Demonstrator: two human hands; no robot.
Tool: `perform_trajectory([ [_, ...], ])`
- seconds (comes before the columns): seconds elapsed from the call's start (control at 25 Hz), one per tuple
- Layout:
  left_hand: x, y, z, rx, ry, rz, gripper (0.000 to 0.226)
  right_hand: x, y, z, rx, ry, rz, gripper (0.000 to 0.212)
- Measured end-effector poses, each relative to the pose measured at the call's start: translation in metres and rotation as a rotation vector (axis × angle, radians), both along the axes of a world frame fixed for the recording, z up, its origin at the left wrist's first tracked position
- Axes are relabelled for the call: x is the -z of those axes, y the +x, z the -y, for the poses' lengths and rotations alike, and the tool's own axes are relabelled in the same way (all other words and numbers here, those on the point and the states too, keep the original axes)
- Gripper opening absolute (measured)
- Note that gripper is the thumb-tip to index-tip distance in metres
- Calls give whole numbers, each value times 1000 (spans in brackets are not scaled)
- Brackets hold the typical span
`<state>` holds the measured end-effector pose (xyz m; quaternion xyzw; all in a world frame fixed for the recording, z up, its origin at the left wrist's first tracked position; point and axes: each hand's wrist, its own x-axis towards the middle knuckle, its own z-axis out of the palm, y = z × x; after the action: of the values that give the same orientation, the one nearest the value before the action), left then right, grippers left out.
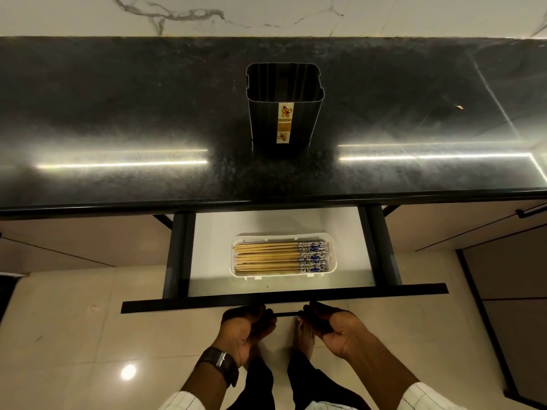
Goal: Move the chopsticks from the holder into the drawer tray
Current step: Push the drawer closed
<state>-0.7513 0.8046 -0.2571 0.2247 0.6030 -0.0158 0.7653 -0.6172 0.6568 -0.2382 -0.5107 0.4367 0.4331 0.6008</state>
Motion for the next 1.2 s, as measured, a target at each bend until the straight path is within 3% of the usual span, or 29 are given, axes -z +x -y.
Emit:
perform_trajectory([
  [0.28, 3, 14, -7, -3, 22, 3, 13, 6, 12, -7, -1, 6, -6, 33],
  [0.72, 3, 59, -35, -44, 77, 27, 17, 16, 48, -42, 47, 65, 52, 15],
  [1.2, 16, 108, -72, -54, 153, 53, 17, 24, 94, -83, 41, 111, 100, 13],
])
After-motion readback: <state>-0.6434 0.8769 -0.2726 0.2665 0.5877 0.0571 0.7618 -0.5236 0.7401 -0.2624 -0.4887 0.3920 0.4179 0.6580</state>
